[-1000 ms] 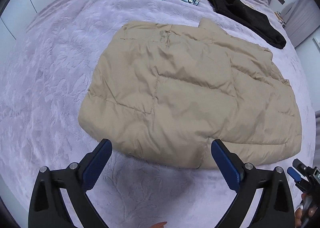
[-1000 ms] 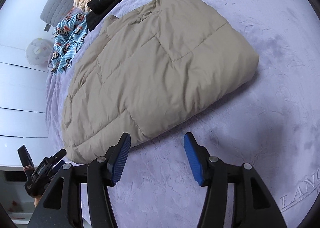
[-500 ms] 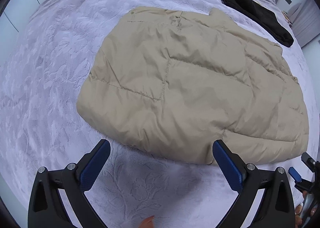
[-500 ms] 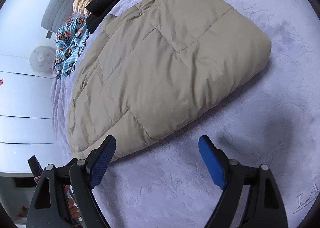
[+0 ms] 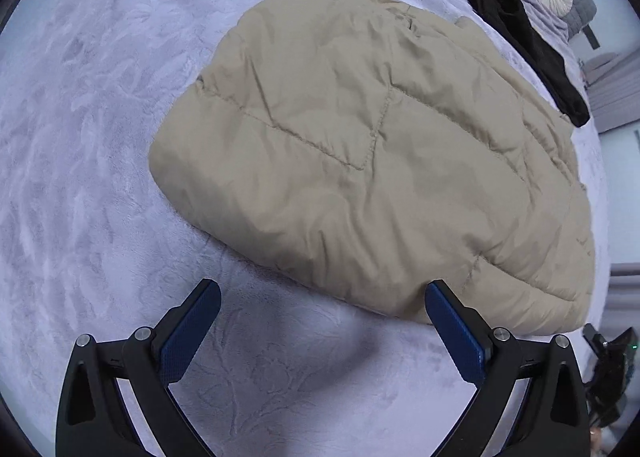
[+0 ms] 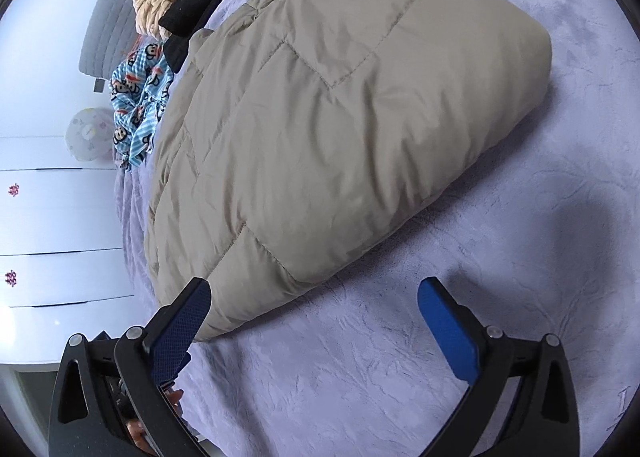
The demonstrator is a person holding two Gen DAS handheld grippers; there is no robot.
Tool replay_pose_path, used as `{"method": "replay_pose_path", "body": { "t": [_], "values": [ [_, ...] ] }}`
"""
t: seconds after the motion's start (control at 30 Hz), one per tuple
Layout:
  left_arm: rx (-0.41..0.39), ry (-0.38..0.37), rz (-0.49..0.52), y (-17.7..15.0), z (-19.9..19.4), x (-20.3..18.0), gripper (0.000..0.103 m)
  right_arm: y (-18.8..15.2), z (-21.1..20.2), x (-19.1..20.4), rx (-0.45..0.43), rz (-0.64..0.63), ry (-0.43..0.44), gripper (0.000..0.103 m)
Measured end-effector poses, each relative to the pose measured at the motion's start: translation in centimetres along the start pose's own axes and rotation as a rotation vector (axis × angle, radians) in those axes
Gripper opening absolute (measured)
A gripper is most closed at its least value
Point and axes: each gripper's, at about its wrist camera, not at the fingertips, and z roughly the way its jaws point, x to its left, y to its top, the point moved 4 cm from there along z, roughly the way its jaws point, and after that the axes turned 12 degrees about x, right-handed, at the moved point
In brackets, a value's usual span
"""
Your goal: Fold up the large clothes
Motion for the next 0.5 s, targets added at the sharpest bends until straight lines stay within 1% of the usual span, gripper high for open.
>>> {"method": "replay_pose_path", "body": {
  "t": [0.1,0.17,0.2,0.23,0.27,0.3,0.33,0.4,0.47,0.5],
  "values": [
    [0.018,-0.163,-0.058,-0.1,0.1,1.1,0.102,0.0,0.0,-1.1,0.001,0.037,0.032,0.103],
    [0.017,-0.244,-0.078,0.0,0.1,1.6,0.102,0.1,0.0,-1.7,0.002,0.060,0.052,0.103],
    [0.016,-0.272,-0.082,0.3,0.2,1.9,0.102,0.2,0.1,-1.8,0.002,0.070,0.064,0.103],
    [0.020,-0.281,-0.076,0.8,0.5,2.1,0.102,0.4,0.1,-2.0,0.001,0.080,0.080,0.103],
    [0.017,-0.272,-0.075,1.3,0.7,2.5,0.102,0.6,0.1,-2.2,0.000,0.089,0.095,0.103],
    [0.010,-0.262,-0.086,1.8,1.0,3.0,0.102,0.9,0.1,-2.4,-0.006,0.102,0.115,0.103],
    [0.011,-0.269,-0.097,2.2,1.2,3.4,0.102,1.2,0.0,-2.6,-0.017,0.116,0.131,0.103],
    [0.032,-0.328,-0.122,2.8,2.0,3.9,0.102,2.1,-0.1,-3.0,-0.047,0.148,0.176,0.103],
    [0.026,-0.366,-0.133,3.1,2.3,3.7,0.102,3.1,0.1,-3.3,-0.062,0.176,0.221,0.103],
    [0.015,-0.376,-0.123,3.4,2.3,3.2,0.102,3.6,0.3,-3.4,-0.063,0.189,0.247,0.103]
  ]
}}
